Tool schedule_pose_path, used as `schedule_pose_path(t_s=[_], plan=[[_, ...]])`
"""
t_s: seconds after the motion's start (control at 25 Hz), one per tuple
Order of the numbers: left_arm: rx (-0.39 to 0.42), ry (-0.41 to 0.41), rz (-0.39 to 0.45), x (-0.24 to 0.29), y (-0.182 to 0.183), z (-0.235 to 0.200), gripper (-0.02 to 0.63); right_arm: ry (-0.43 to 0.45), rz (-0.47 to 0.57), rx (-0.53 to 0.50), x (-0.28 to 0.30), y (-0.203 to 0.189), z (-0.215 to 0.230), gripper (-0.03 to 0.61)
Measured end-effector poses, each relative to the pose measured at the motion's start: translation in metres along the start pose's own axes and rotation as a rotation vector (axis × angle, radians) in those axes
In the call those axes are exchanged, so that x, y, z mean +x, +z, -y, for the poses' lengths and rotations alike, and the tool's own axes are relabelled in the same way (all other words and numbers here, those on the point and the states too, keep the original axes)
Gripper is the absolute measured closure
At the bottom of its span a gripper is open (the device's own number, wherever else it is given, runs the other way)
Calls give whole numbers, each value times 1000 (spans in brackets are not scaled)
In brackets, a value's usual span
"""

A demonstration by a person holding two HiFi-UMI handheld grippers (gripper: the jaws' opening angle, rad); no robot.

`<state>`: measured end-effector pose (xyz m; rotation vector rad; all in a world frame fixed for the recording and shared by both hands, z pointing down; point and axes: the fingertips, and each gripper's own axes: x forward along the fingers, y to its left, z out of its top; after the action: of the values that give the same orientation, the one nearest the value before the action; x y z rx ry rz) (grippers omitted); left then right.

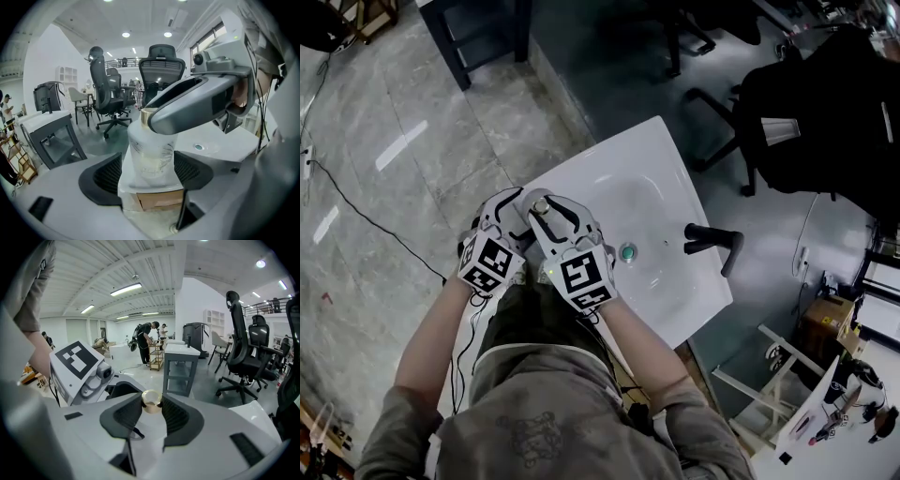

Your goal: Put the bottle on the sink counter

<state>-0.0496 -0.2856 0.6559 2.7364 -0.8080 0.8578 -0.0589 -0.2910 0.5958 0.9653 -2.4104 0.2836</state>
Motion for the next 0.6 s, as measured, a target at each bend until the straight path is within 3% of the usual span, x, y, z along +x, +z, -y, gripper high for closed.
schedule_pose_path(t_s=[0.6], plan=[[-13, 0, -45, -45, -12, 8, 287, -20, -66, 40, -2, -2, 1, 439]])
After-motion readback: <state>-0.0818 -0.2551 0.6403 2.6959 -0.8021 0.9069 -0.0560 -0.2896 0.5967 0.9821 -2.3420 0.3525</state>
